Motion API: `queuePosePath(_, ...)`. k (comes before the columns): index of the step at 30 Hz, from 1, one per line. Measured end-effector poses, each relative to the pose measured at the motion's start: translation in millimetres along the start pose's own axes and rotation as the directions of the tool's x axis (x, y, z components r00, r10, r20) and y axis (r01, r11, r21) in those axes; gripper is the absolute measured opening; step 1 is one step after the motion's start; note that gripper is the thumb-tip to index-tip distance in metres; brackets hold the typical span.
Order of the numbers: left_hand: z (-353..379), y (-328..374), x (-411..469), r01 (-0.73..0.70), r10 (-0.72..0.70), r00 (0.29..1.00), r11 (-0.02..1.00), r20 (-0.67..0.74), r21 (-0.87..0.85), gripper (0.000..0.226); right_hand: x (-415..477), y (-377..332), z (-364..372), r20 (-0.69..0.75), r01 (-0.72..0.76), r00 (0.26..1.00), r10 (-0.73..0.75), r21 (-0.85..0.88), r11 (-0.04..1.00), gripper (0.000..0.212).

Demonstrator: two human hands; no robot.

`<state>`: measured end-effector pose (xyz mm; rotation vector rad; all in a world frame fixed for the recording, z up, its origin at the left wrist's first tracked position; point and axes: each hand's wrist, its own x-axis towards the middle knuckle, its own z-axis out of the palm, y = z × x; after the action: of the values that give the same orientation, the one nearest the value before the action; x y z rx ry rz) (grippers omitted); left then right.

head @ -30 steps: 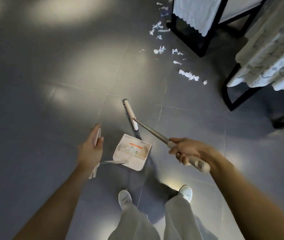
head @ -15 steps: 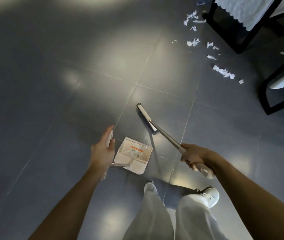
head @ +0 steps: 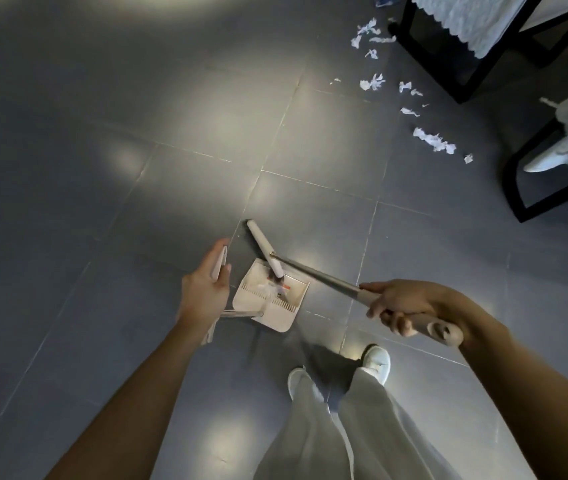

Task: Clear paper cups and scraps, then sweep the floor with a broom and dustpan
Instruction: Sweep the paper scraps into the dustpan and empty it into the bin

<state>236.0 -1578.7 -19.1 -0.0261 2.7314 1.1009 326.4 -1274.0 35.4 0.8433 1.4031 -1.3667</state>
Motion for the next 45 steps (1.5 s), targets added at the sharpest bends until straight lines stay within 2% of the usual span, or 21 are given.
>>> queuePosePath(6,34.9,57.0,45.3,-0.106,0.106,0.994,0.994,0.011,0.0,0.042,-7.9,-1.5,-53.5,-0.107,0.16,0.984,-0.14,0.212,0.964,0.062)
queuePosePath(12,100.0,142.1,117.5,-0.217,0.219,0.975,0.973,0.024,-0.073,0.045,-7.1,-21.8,-160.8,-0.173,0.251,0.964,-0.202,0.344,0.905,0.044)
queuePosePath(19,189.3,281.8,217.6,-0.312,0.314,0.946,0.949,0.076,-0.037,0.041,-13.0,-63.6,-318.8,-0.233,0.298,0.949,-0.213,0.437,0.848,0.039)
queuePosePath(24,241.0,374.4,278.9,-0.347,0.345,0.93,0.938,0.125,-0.003,0.042,-33.9,-81.9,-414.6,-0.303,0.324,0.937,-0.176,0.559,0.763,0.054)
queuePosePath(27,271.9,422.8,312.7,-0.369,0.362,0.914,0.929,0.183,0.005,0.043,-41.4,-86.6,-458.1,-0.359,0.352,0.921,-0.149,0.611,0.709,0.056)
queuePosePath(32,319.4,487.1,363.7,-0.437,0.419,0.871,0.9,0.254,0.013,0.042,-41.6,-99.4,-518.9,-0.483,0.4,0.87,-0.095,0.582,0.708,0.055)
queuePosePath(36,353.7,524.8,407.6,-0.458,0.438,0.848,0.889,0.3,-0.002,0.042,-27.3,-113.9,-569.1,-0.55,0.377,0.835,-0.034,0.525,0.763,0.054)
queuePosePath(40,379.0,552.1,446.3,-0.485,0.448,0.82,0.874,0.357,0.016,0.04,-4.2,-127.2,-619.3,-0.608,0.267,0.794,0.012,0.367,0.891,0.055)
queuePosePath(45,407.1,571.2,484.1,-0.467,0.41,0.825,0.882,0.389,0.061,0.041,33.7,-153.0,-658.9,-0.625,0.121,0.779,0.058,0.24,0.963,0.056)
